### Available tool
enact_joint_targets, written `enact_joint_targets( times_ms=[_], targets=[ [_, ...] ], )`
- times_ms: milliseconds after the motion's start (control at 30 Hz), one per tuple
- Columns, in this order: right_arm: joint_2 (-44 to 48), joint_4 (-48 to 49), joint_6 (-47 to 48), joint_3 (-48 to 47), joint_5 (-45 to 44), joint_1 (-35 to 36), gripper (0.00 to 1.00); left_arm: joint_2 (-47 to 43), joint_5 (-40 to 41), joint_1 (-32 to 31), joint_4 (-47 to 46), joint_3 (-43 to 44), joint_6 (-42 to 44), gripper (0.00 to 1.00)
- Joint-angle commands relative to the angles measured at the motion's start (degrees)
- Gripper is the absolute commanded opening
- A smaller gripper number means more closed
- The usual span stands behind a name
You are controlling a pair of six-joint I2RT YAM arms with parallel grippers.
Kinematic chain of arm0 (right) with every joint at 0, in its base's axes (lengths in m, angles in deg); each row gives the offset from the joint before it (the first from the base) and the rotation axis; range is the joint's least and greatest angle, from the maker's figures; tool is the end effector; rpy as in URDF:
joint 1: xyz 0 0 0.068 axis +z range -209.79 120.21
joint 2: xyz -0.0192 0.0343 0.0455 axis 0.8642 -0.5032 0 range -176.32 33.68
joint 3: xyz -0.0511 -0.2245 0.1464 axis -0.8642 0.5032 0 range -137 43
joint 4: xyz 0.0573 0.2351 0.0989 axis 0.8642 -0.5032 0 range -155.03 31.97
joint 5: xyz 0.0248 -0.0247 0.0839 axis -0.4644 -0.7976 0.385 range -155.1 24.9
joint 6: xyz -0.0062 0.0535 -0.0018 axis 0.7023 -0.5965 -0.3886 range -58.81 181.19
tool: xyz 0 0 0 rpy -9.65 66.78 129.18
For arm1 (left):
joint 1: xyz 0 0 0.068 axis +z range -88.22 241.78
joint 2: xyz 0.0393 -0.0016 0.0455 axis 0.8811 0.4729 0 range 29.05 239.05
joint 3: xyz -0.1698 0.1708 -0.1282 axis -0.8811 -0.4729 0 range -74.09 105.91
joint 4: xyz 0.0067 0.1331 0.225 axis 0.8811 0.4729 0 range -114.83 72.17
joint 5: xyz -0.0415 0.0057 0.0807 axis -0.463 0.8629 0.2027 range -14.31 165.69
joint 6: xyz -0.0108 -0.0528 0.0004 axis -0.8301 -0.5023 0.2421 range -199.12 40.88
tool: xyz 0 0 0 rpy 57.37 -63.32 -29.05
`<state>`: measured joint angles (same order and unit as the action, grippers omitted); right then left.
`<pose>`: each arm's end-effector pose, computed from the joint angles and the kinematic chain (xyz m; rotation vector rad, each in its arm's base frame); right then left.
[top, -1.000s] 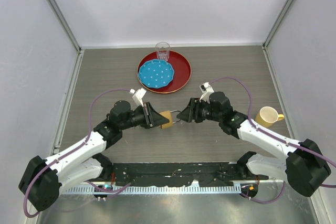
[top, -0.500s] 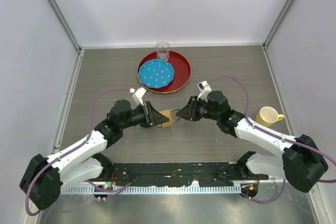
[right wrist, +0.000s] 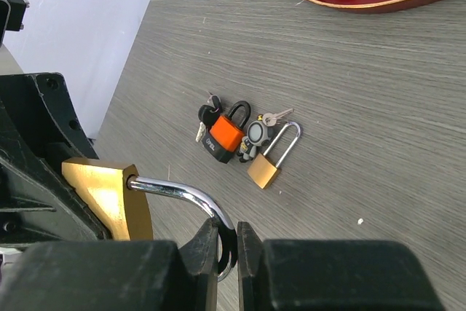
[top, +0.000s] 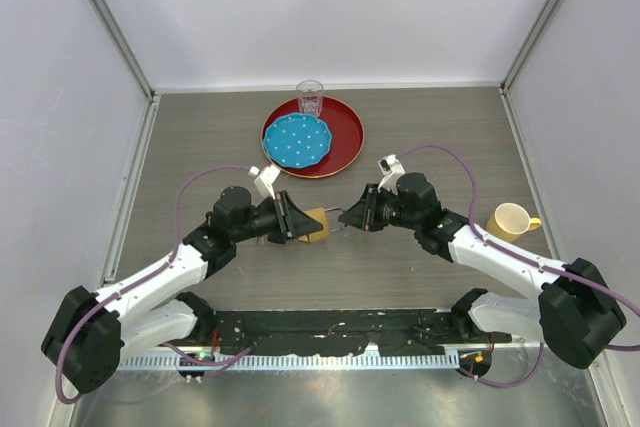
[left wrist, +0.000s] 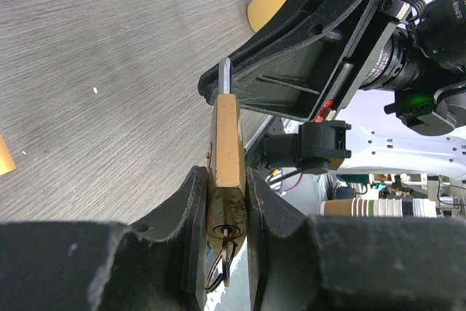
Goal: Lock with the key
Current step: Lock the lock.
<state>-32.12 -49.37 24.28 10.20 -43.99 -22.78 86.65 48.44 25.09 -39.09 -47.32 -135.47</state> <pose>0.1899 0.1592 0.2271 -0.2611 2.1566 1.1581 0.1675 -0.1451 0.2322 0.0153 2.1414 -1.4917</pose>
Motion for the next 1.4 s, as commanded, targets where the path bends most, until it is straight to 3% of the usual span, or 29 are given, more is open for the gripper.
enact_joint_targets(
  times_ms=[0,467,900,1367],
  targets=[
    [1.6,6.0,-0.7,-1.7,0.3,0.3,0.02,0.5,-6.4,-0.8,-8.3,3.0,-0.6,0.00],
    [1.8,7.9,-2.2,-2.4,-1.2,3.2,0.02,5.8,-6.9,-1.8,-18.2,3.5,-4.3,0.00],
    [5.4,7.4,-5.7,-3.8,2.5,5.3,0.02,8.9,-2.2,-3.2,-11.2,5.6,2.6,0.00],
    [4.8,8.6,-6.2,-5.7,2.9,7.3,0.02,17.5,-1.1,-8.2,-15.8,9.5,2.5,0.00]
  ],
)
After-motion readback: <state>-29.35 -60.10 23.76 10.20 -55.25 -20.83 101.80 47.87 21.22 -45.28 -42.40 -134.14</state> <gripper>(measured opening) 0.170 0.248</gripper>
